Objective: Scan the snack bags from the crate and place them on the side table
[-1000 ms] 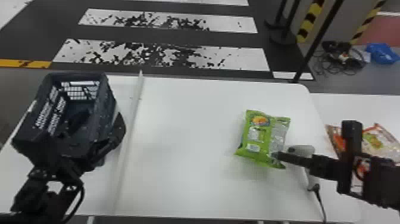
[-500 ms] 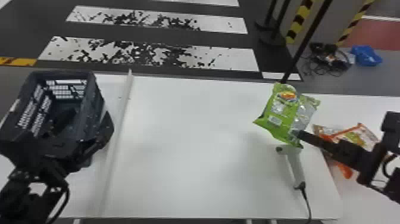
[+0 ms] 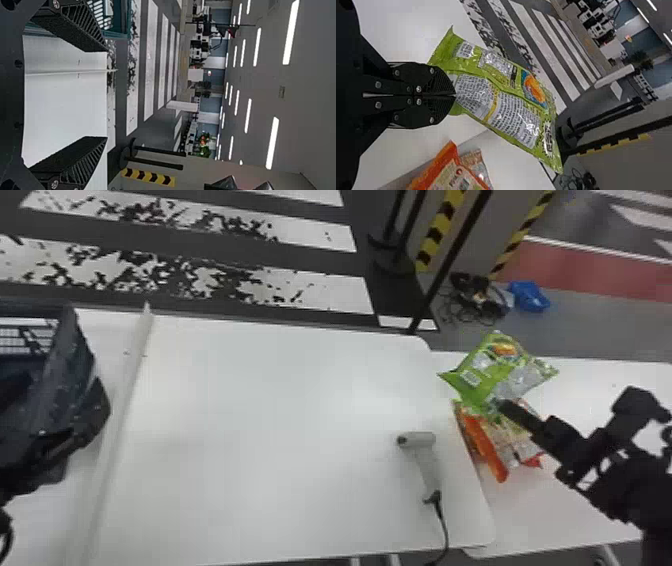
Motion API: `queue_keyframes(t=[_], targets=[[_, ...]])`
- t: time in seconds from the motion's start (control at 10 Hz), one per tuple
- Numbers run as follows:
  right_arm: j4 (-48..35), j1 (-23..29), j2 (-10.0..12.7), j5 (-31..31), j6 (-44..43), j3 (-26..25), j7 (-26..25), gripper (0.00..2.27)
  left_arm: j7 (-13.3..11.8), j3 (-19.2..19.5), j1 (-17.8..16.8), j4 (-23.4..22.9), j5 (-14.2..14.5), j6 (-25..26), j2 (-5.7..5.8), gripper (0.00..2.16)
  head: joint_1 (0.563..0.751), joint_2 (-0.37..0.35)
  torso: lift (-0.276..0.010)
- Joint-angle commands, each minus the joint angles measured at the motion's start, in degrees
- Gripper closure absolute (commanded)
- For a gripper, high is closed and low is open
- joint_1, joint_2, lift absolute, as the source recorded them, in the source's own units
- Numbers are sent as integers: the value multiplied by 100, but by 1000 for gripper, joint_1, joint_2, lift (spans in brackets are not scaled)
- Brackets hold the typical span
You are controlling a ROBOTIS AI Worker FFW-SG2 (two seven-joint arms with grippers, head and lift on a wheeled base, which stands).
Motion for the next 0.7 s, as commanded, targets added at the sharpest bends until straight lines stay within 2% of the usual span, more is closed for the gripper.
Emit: queue_keyframes(t=[0.0,0.2,0.3,0.4,0.5,0.6], targets=[[491,-98,-64,60,-493,-28,-88,2260,0,0,0,0,0,0,3,83,695,-310,-50],[1062,-230,-160,315,-933,16,-457,2189,0,0,9,0,9,0,11,83,695,-350,-50],[1396,-327,-275,438,-933,60,-651,1946,0,0,9,-9,9,0,11,83,695,-350,-50],[1633,-371,-327,526,-950,113,-958,1808,0,-9,18,0,9,0,11,83,695,-350,-50],[1906,-415,-407,526,-1056,148,-1108,1538,-9,-9,18,0,9,0,11,83,695,-350,-50],[2090,-441,-451,535,-1302,148,-1108,836,-9,-18,18,-9,9,0,11,83,695,-350,-50]])
